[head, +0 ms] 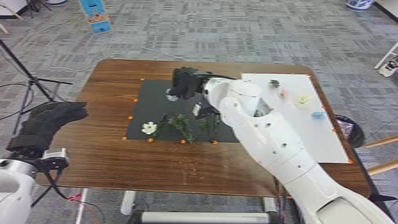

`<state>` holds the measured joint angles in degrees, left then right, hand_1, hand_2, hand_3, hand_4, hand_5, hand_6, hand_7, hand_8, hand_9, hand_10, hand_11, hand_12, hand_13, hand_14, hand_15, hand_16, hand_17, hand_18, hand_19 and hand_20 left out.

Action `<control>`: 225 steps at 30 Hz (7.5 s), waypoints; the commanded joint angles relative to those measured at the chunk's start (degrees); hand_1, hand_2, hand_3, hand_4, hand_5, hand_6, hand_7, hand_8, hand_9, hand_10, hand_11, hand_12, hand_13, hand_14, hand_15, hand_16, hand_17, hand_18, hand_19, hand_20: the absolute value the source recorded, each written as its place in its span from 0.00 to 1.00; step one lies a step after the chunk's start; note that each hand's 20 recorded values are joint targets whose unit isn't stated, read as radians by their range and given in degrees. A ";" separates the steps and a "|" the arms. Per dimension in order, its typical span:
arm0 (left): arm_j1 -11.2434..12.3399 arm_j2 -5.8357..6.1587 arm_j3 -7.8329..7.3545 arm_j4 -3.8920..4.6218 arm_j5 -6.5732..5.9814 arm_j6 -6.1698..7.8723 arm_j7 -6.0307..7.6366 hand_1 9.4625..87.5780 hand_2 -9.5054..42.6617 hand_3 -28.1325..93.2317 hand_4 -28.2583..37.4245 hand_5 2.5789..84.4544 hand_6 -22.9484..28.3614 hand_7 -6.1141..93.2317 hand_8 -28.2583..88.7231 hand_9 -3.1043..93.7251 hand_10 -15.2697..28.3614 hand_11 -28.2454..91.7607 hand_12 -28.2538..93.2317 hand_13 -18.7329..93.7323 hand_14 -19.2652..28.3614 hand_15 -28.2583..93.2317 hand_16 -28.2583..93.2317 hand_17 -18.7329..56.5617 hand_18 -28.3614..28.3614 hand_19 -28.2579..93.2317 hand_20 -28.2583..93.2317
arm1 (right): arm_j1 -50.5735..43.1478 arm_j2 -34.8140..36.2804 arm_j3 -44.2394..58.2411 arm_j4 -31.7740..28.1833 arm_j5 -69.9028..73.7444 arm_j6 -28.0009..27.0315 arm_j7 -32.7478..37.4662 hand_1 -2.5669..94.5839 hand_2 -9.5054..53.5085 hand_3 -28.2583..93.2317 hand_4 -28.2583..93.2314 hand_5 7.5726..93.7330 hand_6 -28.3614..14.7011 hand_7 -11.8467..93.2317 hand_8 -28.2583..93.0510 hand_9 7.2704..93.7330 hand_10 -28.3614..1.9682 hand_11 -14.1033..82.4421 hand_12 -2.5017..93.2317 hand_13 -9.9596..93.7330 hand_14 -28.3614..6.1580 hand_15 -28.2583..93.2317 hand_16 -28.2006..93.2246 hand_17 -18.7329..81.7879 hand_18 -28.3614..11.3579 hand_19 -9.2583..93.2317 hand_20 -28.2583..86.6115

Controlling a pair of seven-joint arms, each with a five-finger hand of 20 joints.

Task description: Arrange flowers

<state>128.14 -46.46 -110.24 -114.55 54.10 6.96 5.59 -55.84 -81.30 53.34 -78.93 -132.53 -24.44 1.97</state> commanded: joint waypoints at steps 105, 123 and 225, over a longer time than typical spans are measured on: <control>2.82 -2.14 -0.08 -1.51 -1.22 9.11 0.39 0.17 0.39 0.83 0.00 0.68 0.52 0.23 0.20 0.61 0.66 0.43 0.40 0.54 0.75 0.43 0.27 0.36 0.70 0.30 0.41 | -3.24 27.37 2.48 -26.68 -0.53 14.14 2.92 0.33 0.29 0.68 0.11 0.56 0.58 0.28 0.15 0.59 0.33 0.31 0.27 0.55 0.23 0.57 0.45 0.34 0.12 0.62 0.66; 2.86 -2.03 -0.82 -1.35 -0.97 9.47 0.00 0.18 0.56 0.81 0.00 0.67 0.50 0.25 0.18 0.61 0.66 0.44 0.38 0.54 0.73 0.42 0.26 0.36 0.68 0.29 0.41 | -22.44 40.58 15.23 -20.17 -9.41 25.85 3.77 0.31 0.06 0.73 0.10 0.60 0.59 0.29 0.15 0.73 0.41 0.38 0.29 0.70 0.33 0.66 0.50 0.43 0.07 0.78 0.77; 5.00 -4.11 -1.88 -4.39 -1.26 5.99 -0.04 0.19 0.49 0.80 0.00 0.65 0.51 0.25 0.18 0.59 0.65 0.45 0.38 0.54 0.74 0.44 0.26 0.34 0.71 0.31 0.41 | -34.77 41.85 29.95 -10.34 -24.90 32.66 -3.34 0.54 0.26 0.68 0.03 0.78 0.69 0.41 0.30 0.87 0.55 0.54 0.34 0.74 0.41 0.76 0.56 0.48 0.12 0.83 0.82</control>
<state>132.45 -50.33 -111.55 -118.42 53.05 13.04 5.53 -90.03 -43.18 81.73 -84.63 -158.11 6.73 -2.97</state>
